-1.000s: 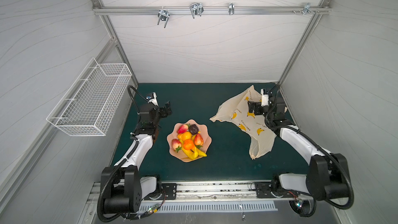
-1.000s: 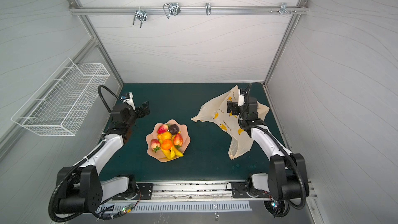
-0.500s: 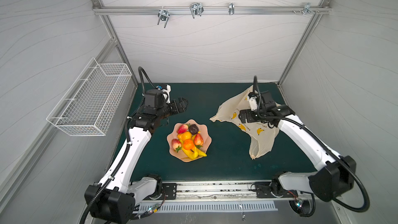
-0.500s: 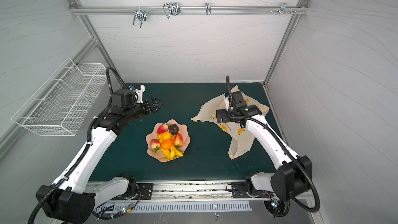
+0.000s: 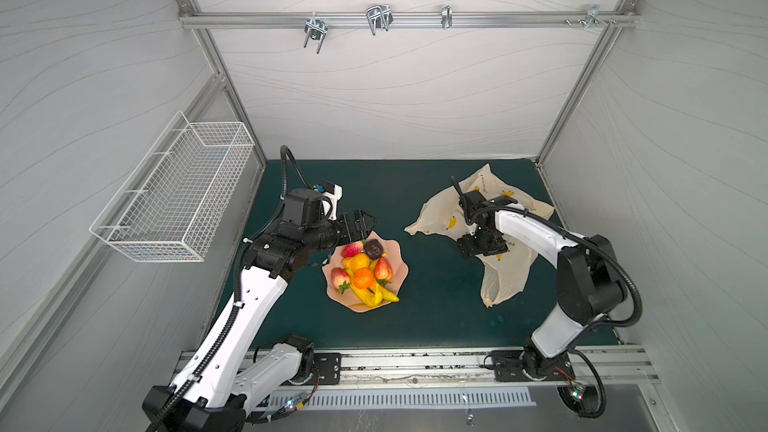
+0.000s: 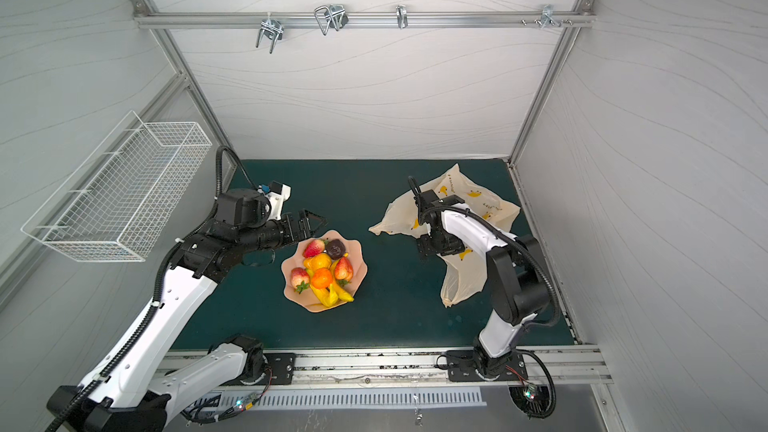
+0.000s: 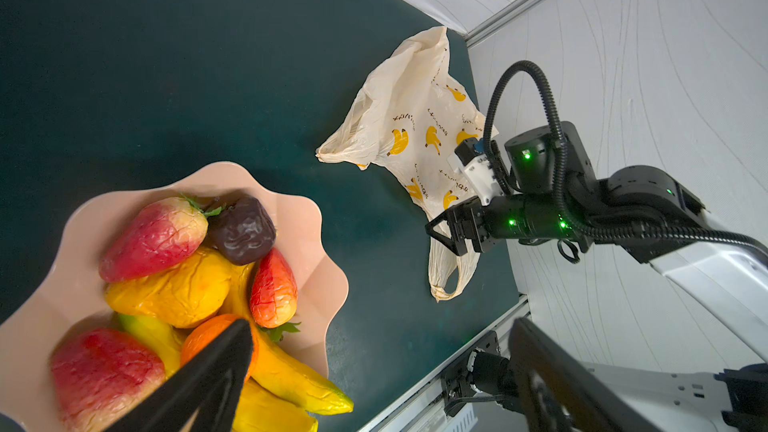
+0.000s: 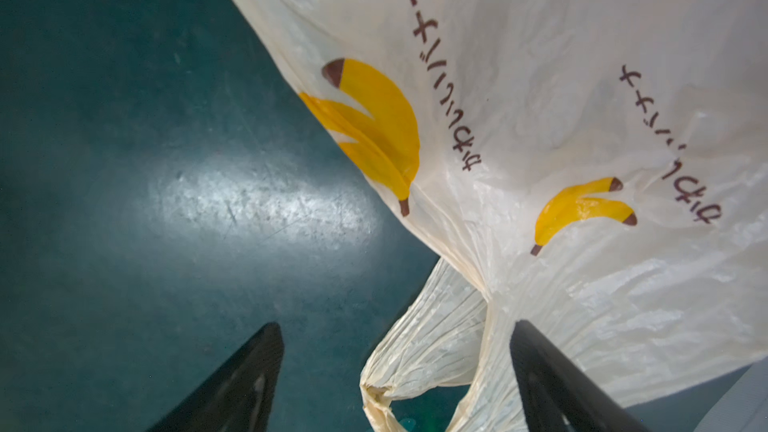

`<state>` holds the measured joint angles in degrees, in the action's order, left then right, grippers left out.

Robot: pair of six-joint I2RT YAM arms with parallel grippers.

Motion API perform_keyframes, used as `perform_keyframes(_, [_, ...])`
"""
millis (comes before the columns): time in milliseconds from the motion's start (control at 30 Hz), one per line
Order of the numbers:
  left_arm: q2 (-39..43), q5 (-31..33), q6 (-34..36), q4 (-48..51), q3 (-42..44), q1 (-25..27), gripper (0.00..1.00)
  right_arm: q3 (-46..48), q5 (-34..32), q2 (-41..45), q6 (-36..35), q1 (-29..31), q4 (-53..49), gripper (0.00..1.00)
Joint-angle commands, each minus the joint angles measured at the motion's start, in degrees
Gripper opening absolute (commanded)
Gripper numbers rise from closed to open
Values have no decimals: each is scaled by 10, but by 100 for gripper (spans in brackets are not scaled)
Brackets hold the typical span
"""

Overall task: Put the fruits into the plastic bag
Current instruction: 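Grasp the banana-print bag edge with the right gripper while the left moves over the bowl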

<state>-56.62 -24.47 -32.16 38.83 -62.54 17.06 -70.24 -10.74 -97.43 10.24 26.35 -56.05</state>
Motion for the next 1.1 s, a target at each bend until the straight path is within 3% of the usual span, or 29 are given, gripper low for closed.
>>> perform_keyframes(0, [12, -1, -8, 2, -3, 3, 98, -12, -10, -25, -19, -6, -5, 84])
perform_keyframes(700, [9, 8, -4, 1, 6, 3, 95, -23, -13, -101, -26, -25, 59, 47])
perform_keyframes(933, [12, 7, -8, -4, 21, 3, 94, -29, -24, -116, -25, -25, 58, 28])
perform_keyframes(1067, [17, 3, -20, -19, 39, 3, 94, -40, -24, -108, -22, -25, 49, 10])
